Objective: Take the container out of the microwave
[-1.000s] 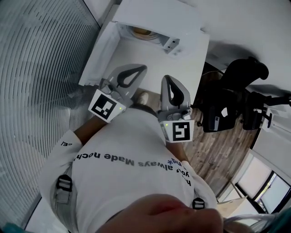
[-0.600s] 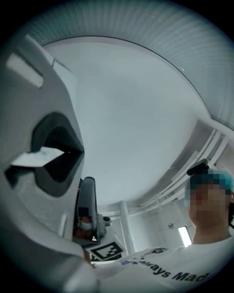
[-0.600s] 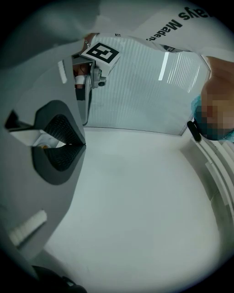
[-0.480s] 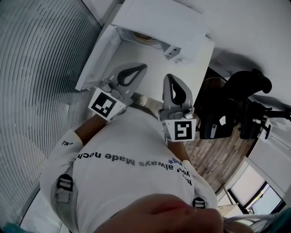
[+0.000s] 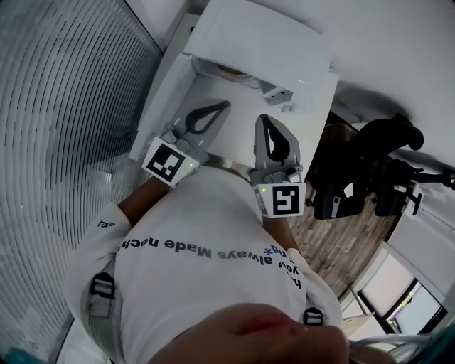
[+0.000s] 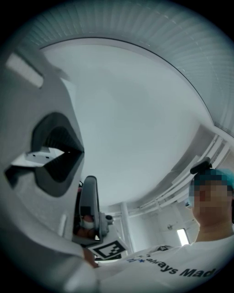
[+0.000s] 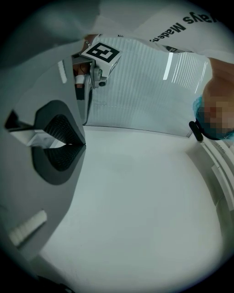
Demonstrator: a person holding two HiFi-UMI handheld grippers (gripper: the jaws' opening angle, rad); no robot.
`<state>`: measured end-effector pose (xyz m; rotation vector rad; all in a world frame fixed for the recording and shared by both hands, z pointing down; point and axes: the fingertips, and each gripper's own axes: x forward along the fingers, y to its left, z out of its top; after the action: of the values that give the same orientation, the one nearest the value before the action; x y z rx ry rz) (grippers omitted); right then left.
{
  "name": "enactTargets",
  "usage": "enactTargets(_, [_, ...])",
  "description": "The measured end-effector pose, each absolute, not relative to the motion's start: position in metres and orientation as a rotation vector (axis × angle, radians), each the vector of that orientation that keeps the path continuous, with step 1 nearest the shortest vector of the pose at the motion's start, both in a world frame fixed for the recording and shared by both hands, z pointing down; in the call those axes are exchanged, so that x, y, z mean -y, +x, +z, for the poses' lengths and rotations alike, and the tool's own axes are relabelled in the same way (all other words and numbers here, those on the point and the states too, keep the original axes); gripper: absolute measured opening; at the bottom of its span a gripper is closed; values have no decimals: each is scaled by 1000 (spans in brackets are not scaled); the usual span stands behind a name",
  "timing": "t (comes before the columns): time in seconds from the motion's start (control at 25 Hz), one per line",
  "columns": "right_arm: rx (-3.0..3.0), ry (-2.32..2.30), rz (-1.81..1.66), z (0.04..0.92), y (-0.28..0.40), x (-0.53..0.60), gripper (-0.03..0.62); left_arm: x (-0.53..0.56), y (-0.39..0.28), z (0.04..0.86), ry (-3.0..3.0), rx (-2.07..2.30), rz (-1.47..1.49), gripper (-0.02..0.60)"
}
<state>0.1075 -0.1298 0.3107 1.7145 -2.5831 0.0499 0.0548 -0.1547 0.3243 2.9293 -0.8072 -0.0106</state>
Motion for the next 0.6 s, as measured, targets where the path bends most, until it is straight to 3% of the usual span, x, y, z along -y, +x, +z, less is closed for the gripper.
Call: enactTargets(0.6, [2454, 1662, 224, 405, 98, 174, 43, 197, 34, 406, 2868, 801, 88, 5])
